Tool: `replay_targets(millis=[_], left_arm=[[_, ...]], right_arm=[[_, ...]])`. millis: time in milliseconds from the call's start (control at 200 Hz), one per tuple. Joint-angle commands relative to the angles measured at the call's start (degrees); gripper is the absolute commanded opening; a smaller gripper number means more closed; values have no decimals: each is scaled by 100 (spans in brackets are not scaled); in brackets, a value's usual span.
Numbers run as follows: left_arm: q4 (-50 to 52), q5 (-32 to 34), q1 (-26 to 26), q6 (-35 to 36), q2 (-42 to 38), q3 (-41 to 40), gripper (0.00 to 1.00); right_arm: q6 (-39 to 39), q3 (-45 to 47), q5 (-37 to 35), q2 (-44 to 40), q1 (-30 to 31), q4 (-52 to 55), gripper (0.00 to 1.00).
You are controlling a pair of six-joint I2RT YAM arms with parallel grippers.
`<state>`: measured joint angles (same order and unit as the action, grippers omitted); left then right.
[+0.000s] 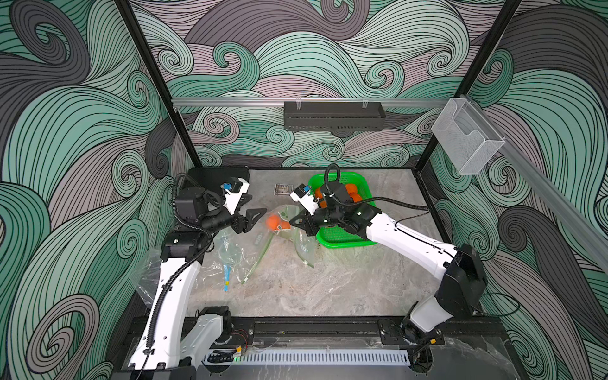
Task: Open the zip-top bag and take out the orange
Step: Pick up the zipper food storage bag at the center of the board, then place the zipper food storage bag at the center of the board.
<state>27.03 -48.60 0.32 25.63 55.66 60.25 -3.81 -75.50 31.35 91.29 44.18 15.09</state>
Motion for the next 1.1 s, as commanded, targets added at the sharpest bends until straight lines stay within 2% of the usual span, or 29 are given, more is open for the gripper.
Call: replay_targets(millis=[0,90,205,315,420,525,705,996,1056,1091], left_arm=[[281,-666,-148,1465,289,244,73],[747,-885,-426,2150,581,435,73],[1196,-754,-909,2761,1006,711,73],[1260,-561,-1274,2945,1367,882,72],[979,-8,-1611,2964,1554,870,70],[878,30,-1697,2987,1650,857,67],[864,75,-1777,3045,1813,793,53],[613,141,-1811,2989,2140,937,50],[711,49,-1832,3040,2231,982,46],[749,44,-1858,3061,2276,996,40]], right_arm=[[287,149,467,-253,-94,43,3],[522,291,709,-375,-126,38,3],[795,443,884,-505,-151,39,4],[882,471,885,-513,-173,38,5],[882,475,923,-498,-186,39,5],[899,499,934,-498,-191,42,5],[959,528,1003,-506,-226,43,5],[1354,762,1102,-697,-251,36,5],[1421,798,1086,-717,-250,36,5],[1449,818,1073,-718,-252,31,5]])
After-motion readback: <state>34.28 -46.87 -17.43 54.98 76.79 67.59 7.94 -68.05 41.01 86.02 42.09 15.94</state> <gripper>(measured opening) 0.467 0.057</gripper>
